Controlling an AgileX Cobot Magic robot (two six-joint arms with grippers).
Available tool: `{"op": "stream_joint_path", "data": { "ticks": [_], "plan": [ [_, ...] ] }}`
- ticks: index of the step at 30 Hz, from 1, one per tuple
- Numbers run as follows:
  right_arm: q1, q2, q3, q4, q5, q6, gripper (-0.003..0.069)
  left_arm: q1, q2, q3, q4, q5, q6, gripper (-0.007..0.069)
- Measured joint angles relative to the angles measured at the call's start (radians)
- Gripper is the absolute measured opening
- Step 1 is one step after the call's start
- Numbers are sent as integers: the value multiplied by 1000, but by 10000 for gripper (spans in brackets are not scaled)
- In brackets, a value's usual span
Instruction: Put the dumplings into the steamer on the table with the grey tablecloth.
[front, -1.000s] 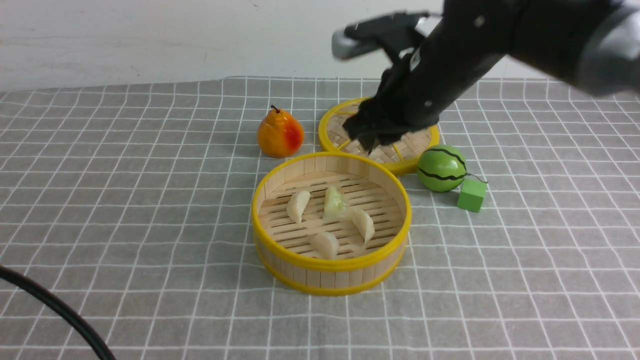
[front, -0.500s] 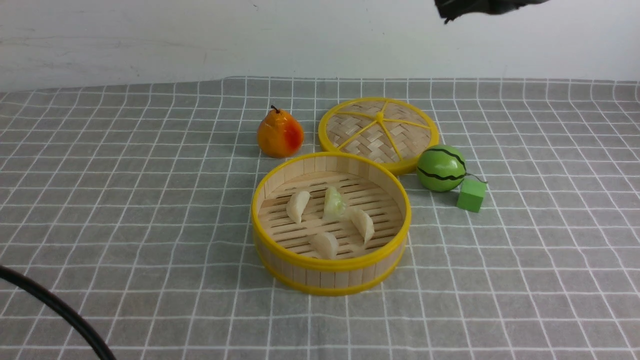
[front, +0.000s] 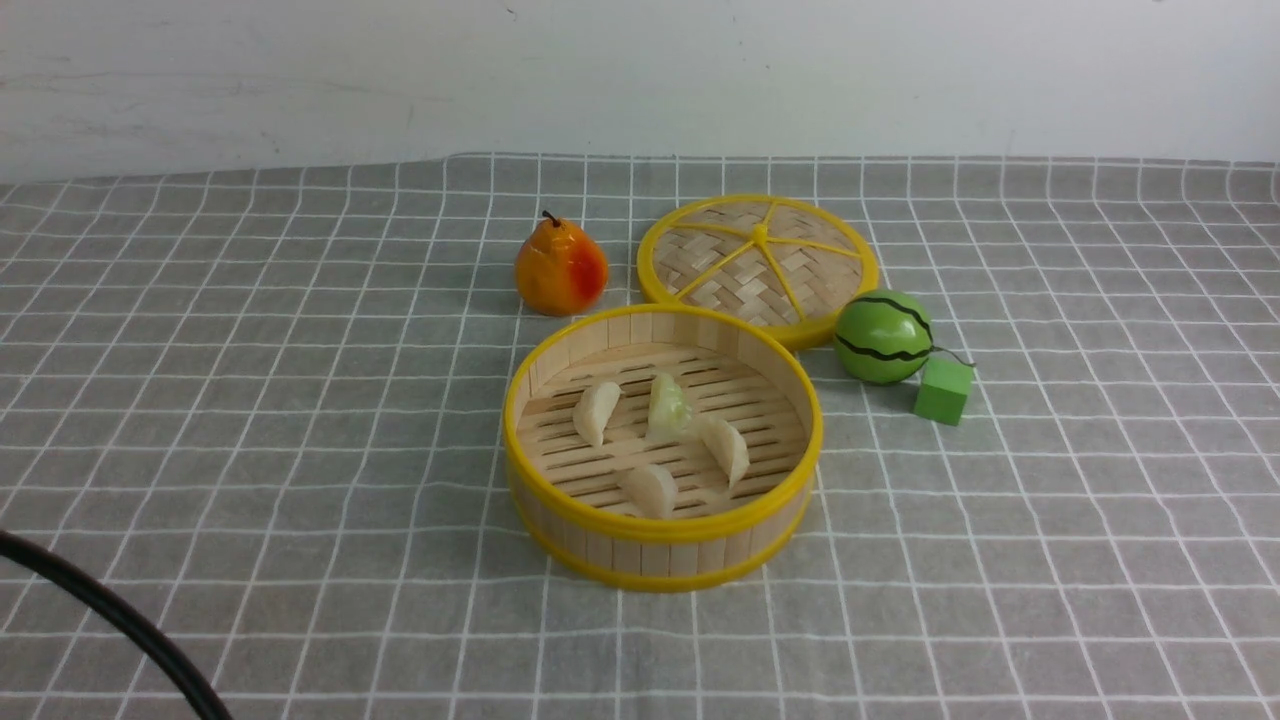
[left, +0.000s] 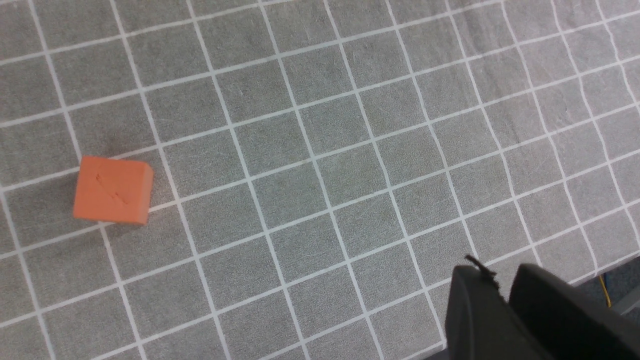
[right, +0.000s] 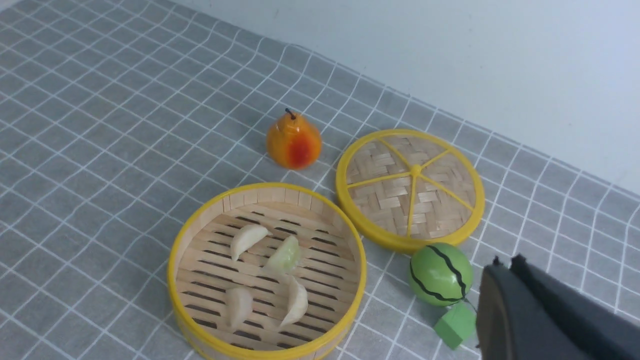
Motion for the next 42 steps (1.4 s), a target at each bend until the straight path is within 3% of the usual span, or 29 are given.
{"op": "stream_joint_path", "data": {
  "ticks": [13, 29, 33, 38, 42],
  "plan": [
    [0, -478, 536, 21, -254, 120, -18, 0, 0, 0, 1, 0, 0, 114],
    [0, -604, 619, 53, -254, 149, -7, 0, 0, 0, 2, 0, 0, 130],
    [-10, -623, 708, 28, -344, 132, -7, 0, 0, 0, 2, 0, 0, 130],
    [-106, -703, 927, 37, -517, 37, -7, 0, 0, 0, 2, 0, 0, 134],
    [-285, -825, 1158, 100, -660, 7, -7, 0, 0, 0, 2, 0, 0, 141]
  ]
}}
